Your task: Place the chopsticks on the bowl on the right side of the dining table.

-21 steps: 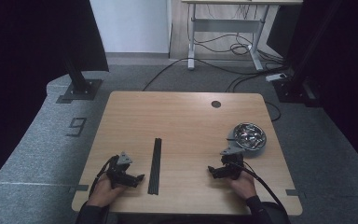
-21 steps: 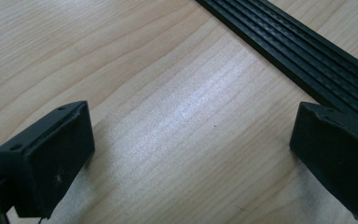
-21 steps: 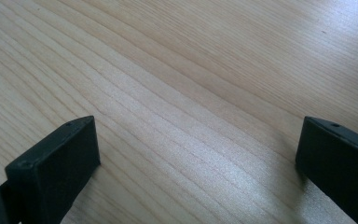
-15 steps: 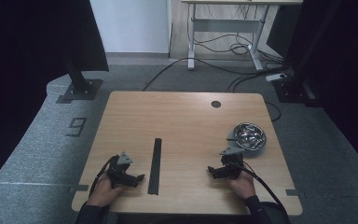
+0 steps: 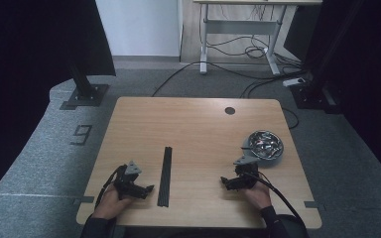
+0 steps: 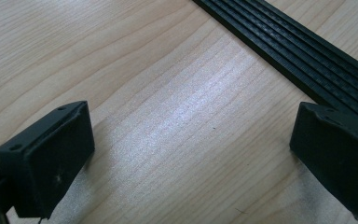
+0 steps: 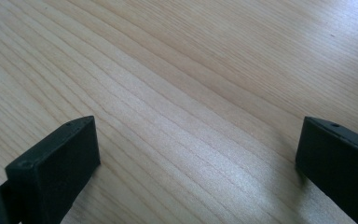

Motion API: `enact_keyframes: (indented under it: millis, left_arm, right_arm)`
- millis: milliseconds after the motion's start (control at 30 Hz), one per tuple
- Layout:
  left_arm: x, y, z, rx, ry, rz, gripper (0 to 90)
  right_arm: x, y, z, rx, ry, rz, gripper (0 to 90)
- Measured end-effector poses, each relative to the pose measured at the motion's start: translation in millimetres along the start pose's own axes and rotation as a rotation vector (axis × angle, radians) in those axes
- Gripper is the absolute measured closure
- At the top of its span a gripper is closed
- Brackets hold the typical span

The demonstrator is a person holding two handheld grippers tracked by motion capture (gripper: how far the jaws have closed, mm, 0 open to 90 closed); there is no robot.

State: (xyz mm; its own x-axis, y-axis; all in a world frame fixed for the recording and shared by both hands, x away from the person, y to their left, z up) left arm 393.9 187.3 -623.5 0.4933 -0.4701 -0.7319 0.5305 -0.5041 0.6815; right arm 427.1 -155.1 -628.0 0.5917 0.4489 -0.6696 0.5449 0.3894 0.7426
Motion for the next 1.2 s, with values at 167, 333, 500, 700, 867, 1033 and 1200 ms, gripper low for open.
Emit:
enact_keyframes:
  millis: [167,333,500,700,867,1033,1200]
  left_arm:
    - [0.0,0.1,0.0,0.0,-0.001,0.0,0.0]
    - [0.1,0.1,0.0,0.0,0.0,0.0,0.0]
    - [0.1,0.2,-0.1,0.0,0.0,0.001,0.0]
    - [0.1,0.1,-0.1,0.0,0.0,0.0,0.0]
    - [0.1,0.1,-0.1,0.0,0.0,0.0,0.0]
    - [0.1,0.1,-0.1,0.0,0.0,0.0,0.0]
    - [0.1,0.1,-0.1,0.0,0.0,0.0,0.0]
  right_arm:
    - [0.6,0.8,-1.1,-0.012,0.015,-0.007,0.0]
    - [-2.5,5.2,-3.2,-0.005,0.033,0.005,1.3]
    - [-7.6,13.1,-3.1,-0.004,0.032,0.023,1.3]
    - [-6.2,19.0,-6.7,-0.008,0.046,0.007,1.3]
    - [-4.4,25.4,-11.4,-0.024,0.062,0.002,0.4]
    - [-0.4,34.1,-18.0,-0.03,0.081,0.007,0.0]
    - [4.5,40.8,-23.5,-0.039,0.092,0.003,0.0]
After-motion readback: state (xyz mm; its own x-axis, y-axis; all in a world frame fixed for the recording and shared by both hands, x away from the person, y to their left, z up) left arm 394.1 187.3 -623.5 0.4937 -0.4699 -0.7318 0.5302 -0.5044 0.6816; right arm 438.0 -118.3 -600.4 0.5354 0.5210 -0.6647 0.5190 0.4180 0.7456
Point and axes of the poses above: each handheld gripper's, and its own axes: x roughly forward along the jaws, y roughly out of its top, z roughly to its right, the point moved 10 cm from there along x, roughly forward along the jaws, and after that the axes turned 2 degrees about z, right-handed, at the moved point
